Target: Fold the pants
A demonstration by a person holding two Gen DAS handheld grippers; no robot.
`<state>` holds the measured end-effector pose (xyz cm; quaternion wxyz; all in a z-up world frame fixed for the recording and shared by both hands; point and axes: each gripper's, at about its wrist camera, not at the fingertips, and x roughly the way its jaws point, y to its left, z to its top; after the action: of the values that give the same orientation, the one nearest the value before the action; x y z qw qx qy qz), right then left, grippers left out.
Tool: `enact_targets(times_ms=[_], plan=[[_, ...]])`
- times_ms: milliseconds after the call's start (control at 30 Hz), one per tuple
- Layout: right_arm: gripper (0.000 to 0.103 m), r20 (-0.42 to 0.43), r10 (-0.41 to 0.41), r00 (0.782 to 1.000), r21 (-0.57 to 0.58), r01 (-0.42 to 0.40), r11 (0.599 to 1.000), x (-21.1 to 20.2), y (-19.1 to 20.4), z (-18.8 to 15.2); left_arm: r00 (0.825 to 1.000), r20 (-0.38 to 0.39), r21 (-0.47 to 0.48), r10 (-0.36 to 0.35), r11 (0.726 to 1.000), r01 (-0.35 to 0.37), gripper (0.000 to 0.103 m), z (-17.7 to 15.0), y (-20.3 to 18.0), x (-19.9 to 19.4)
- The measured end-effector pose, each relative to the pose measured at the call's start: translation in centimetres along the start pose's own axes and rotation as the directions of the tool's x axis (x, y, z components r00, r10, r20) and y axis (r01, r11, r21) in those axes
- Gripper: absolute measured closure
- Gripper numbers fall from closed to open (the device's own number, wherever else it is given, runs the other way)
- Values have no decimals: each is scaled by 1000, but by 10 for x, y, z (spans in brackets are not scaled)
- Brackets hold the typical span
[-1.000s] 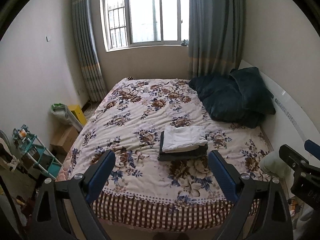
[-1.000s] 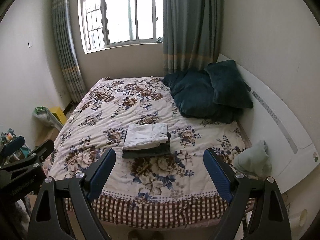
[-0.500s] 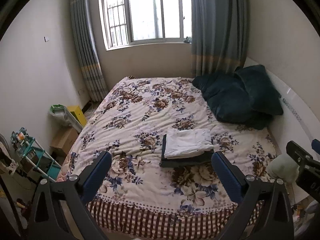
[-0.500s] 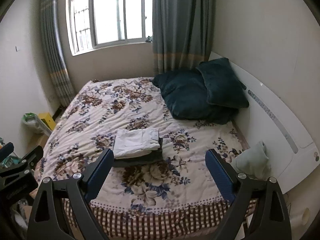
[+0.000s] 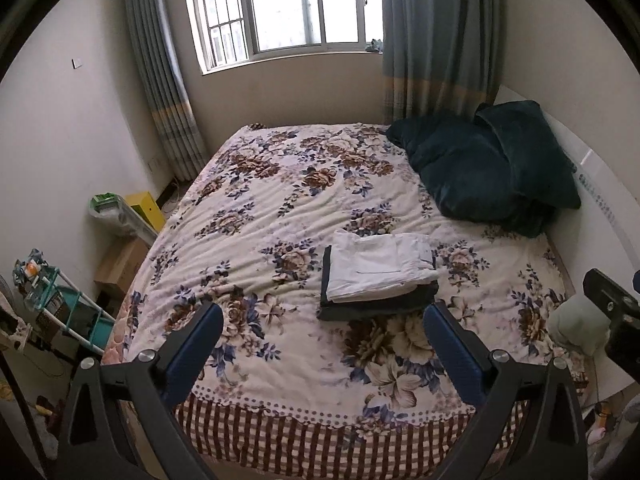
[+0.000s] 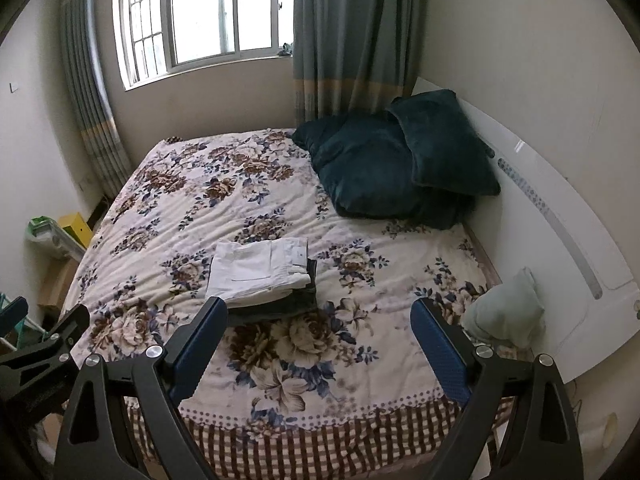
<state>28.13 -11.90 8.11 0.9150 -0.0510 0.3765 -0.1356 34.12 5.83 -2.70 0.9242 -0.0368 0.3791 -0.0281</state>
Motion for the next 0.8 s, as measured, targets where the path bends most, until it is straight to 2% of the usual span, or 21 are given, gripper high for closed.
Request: enact_targets(times_ms=[267, 800], plan=[[7, -20, 26, 999, -22, -26, 999, 22, 17, -1, 1000, -7, -12, -5, 1000, 5, 0, 5, 4, 9], [6, -32, 42, 999, -12, -42, 999, 25, 26, -9, 1000, -15, -18, -11, 1000, 11, 0, 3, 8, 13]])
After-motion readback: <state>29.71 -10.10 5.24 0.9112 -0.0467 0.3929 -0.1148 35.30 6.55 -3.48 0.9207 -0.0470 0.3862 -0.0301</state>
